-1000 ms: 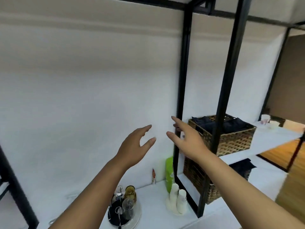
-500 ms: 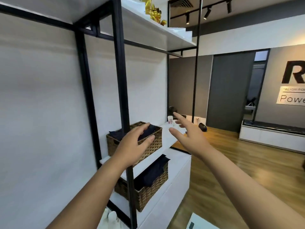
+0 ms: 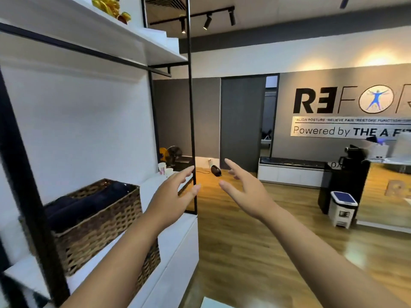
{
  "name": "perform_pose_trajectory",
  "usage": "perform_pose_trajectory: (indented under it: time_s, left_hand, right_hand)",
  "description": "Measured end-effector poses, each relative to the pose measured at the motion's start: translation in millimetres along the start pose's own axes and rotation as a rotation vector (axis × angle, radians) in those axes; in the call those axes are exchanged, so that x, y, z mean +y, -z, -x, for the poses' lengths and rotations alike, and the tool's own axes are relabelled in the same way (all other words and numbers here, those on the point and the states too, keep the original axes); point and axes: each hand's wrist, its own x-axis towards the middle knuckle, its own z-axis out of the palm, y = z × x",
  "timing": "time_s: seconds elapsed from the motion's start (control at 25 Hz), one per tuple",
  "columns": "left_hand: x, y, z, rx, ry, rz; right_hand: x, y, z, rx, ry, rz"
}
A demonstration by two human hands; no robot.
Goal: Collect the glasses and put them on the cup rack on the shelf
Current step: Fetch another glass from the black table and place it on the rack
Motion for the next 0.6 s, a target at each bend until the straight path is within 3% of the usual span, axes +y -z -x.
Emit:
perform_pose_trajectory:
  time_s: [0.6]
  left_hand:
    - [8.8,-200.2,-266.7,-0.193,-0.201,0.204]
  right_hand:
    - [201.9,121.9,-135.9,0.163,-0.231,0.118]
